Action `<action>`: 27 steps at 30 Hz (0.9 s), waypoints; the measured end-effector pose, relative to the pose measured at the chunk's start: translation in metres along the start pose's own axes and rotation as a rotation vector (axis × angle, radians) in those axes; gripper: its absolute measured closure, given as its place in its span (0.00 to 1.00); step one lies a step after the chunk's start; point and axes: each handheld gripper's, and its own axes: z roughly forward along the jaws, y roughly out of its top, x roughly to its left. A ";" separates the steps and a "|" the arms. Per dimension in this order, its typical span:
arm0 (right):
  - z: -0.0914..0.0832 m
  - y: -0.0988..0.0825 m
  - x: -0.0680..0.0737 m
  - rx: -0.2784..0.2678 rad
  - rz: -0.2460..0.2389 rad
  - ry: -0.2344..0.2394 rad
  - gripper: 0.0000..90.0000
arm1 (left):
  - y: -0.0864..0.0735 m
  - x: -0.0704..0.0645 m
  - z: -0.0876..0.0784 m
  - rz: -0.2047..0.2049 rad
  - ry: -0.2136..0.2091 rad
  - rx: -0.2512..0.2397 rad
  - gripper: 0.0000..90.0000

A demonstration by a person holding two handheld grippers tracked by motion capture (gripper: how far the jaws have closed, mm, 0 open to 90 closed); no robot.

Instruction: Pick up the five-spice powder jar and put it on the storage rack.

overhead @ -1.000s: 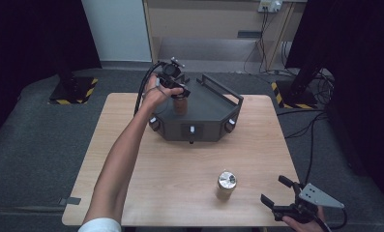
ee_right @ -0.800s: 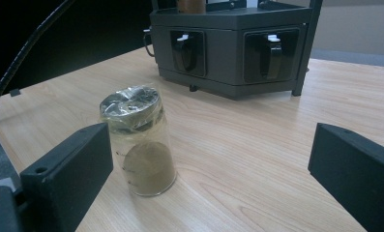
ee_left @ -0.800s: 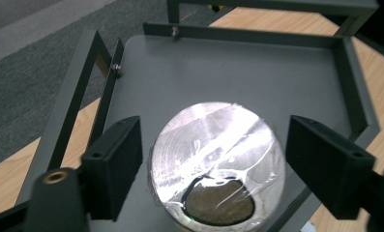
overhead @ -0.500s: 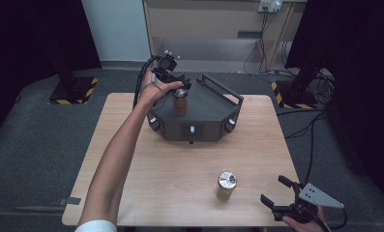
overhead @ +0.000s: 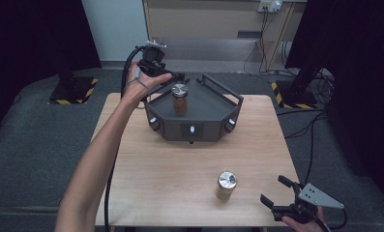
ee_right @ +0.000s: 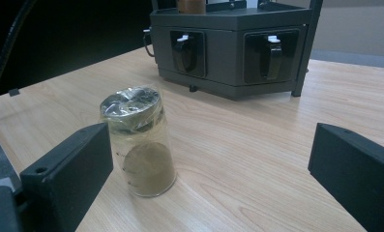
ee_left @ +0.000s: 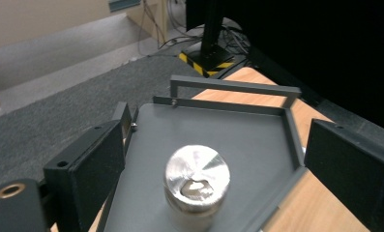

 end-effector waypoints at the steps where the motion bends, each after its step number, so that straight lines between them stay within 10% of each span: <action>1: 0.000 0.000 0.000 0.001 -0.001 0.001 0.03 | -0.001 -0.003 -0.005 0.013 0.001 -0.003 0.07; 15: 0.002 0.002 0.001 0.009 -0.010 -0.001 0.03 | -0.030 -0.024 -0.074 0.102 -0.100 -0.109 0.08; 27: 0.002 0.002 0.002 0.008 -0.011 -0.005 0.03 | -0.087 -0.032 -0.117 0.145 -0.150 -0.185 0.07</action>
